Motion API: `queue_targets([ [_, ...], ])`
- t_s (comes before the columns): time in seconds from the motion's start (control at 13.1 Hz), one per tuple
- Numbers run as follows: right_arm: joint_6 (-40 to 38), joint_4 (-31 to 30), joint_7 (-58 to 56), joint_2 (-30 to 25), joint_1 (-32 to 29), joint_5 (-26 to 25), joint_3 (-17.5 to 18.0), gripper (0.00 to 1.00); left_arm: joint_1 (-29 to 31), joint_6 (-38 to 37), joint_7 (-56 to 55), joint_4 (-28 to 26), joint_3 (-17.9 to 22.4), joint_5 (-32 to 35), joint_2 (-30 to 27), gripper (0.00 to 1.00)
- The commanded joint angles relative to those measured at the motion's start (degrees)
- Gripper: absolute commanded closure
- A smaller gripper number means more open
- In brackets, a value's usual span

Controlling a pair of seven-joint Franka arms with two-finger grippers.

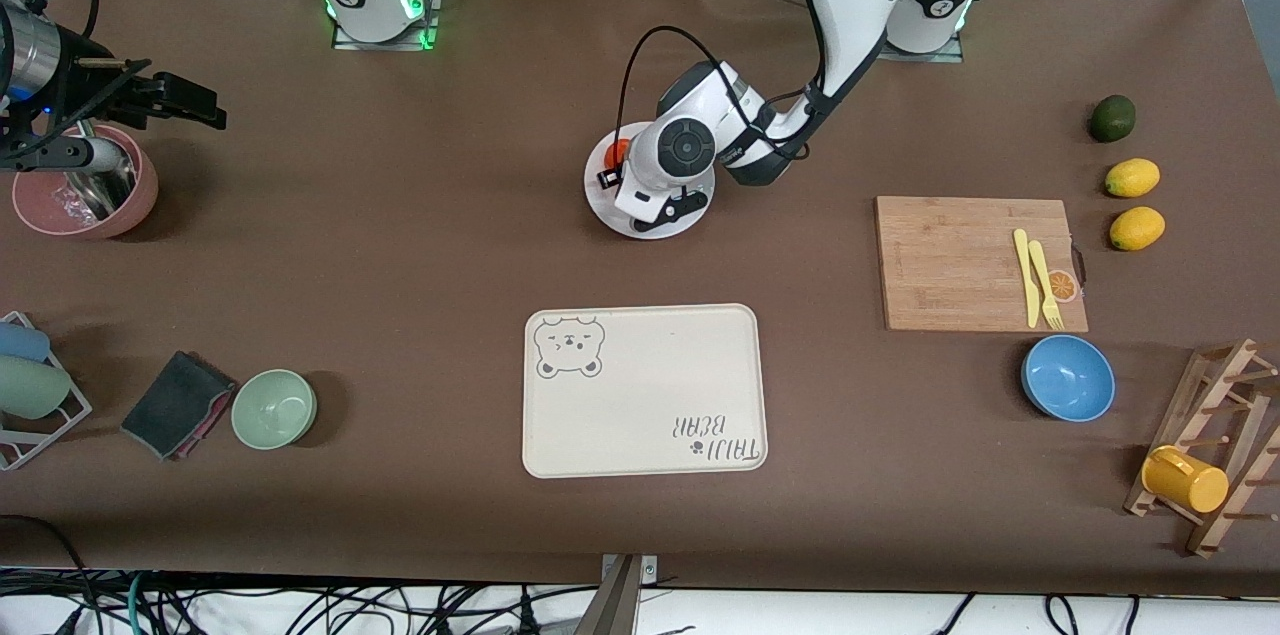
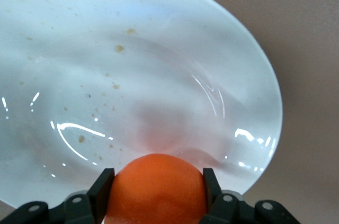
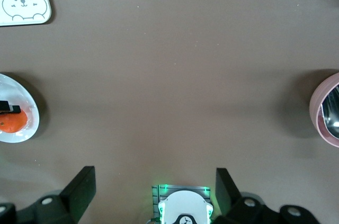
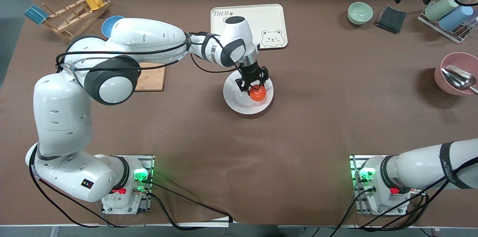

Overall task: Place orange and plate with both arms
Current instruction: 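Carry the orange over the white plate and lower it onto it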

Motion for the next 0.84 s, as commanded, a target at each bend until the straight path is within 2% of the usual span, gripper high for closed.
queue_targets([
  [0.0,-0.8,0.3,-0.5,-0.2,-0.2,0.9,0.0,0.0,-0.3,1.3,-0.3,-1.2,0.8,-0.7,-0.2,0.79],
  [0.3,-1.9,0.2,-0.6,-0.3,-0.2,0.9,-0.1,0.0,0.3,1.1,0.4,-1.3,1.1,-0.7,0.0,0.79],
  [0.38,-2.5,0.2,-0.6,-0.3,-0.2,0.9,-0.1,0.0,0.4,0.9,0.3,-1.3,1.1,-0.7,0.2,0.57],
  [0.46,-2.3,0.2,-0.6,-0.2,-0.2,0.9,-0.1,0.0,0.5,0.6,-0.2,-1.3,1.2,-0.8,0.2,0.14],
  [0.53,-2.4,0.2,-0.6,-0.2,-0.2,0.9,0.0,0.0,0.7,0.5,-0.3,-1.0,1.3,-0.8,0.1,0.0],
  [0.76,-2.6,0.2,-0.6,-0.2,-0.2,0.9,0.0,0.0,3.7,-5.0,-0.2,1.4,1.2,-0.8,-1.4,0.0],
])
